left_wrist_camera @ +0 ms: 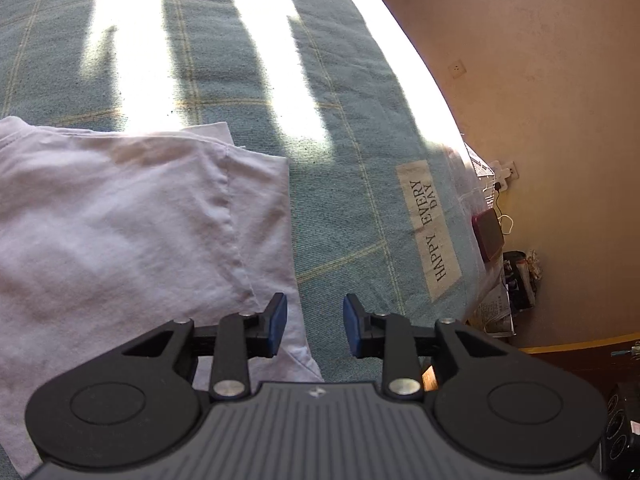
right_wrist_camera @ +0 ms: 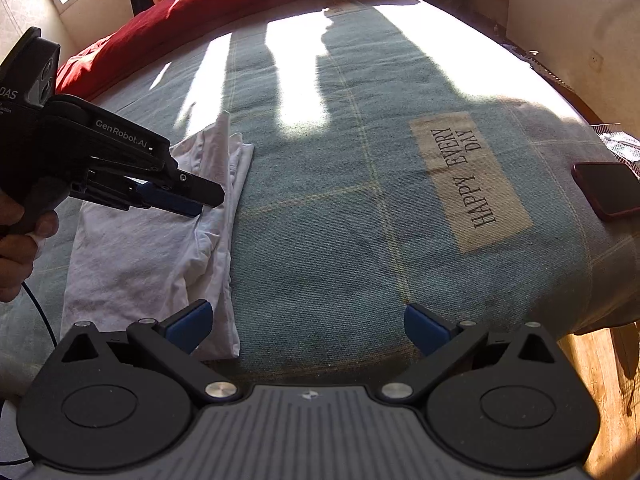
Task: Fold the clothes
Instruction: 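Open the left tool and release the folded edge onto the shirt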
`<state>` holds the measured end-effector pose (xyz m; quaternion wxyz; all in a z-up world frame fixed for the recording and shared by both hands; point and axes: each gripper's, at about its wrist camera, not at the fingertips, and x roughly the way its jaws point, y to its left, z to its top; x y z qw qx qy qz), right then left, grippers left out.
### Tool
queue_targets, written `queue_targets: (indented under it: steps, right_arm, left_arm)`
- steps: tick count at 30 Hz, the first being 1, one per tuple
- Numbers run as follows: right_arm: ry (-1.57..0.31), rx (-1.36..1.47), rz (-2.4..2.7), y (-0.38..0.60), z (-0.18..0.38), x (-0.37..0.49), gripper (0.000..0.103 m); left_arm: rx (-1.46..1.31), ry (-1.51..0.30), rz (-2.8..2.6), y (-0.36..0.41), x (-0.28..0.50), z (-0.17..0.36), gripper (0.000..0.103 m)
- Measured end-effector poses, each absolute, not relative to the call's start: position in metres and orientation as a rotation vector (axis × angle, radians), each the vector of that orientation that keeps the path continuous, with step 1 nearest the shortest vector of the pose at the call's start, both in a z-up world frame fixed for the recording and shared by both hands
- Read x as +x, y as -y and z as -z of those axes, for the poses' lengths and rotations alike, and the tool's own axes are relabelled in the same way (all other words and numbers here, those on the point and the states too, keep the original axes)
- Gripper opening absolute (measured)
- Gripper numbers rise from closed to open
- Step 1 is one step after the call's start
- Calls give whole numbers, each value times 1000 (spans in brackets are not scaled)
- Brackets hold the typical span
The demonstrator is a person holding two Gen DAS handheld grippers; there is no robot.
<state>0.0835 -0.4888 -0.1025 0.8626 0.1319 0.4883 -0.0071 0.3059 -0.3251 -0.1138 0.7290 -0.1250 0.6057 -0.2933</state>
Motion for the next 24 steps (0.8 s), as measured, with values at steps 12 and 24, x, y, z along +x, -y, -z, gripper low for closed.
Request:
queue_targets:
  steps: [12, 24]
  right_arm:
    - [-901, 430, -100, 501, 89, 82, 84]
    - [-858, 483, -211, 482, 112, 173, 54]
  left_arm:
    - [95, -1067, 638, 278, 265, 79, 44]
    - [243, -932, 579, 221, 202, 103, 54]
